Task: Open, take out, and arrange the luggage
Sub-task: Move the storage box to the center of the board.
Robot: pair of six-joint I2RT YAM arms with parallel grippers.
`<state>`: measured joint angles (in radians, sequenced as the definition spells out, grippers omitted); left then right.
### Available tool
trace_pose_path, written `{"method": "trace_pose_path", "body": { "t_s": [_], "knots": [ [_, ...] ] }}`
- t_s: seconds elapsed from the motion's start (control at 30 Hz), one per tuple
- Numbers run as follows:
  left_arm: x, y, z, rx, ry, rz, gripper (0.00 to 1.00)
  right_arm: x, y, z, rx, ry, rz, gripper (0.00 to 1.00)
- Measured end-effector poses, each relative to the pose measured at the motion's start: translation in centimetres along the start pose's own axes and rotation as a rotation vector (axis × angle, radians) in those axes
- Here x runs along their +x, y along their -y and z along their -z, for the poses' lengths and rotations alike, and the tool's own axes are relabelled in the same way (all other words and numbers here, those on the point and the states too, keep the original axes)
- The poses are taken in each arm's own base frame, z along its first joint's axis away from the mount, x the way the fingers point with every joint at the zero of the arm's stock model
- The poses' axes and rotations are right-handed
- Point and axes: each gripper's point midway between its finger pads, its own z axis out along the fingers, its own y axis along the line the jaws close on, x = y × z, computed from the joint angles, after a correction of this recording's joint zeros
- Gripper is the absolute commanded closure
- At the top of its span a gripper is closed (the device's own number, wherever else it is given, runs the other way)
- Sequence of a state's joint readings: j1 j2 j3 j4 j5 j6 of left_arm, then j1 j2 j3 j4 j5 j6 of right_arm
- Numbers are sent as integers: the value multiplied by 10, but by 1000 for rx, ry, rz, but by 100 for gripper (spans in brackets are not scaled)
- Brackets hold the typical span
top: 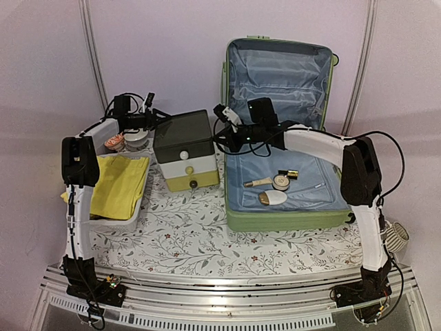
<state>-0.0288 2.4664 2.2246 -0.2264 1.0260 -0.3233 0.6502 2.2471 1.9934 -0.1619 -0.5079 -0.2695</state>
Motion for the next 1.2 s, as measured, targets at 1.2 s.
{"method": "trace_pose_path", "body": {
  "t_s": [1.2],
  "knots": [
    [12, 8, -3, -91, -7, -71, 47, -8, -28, 7, 24, -61, -91, 98]
  ]
}}
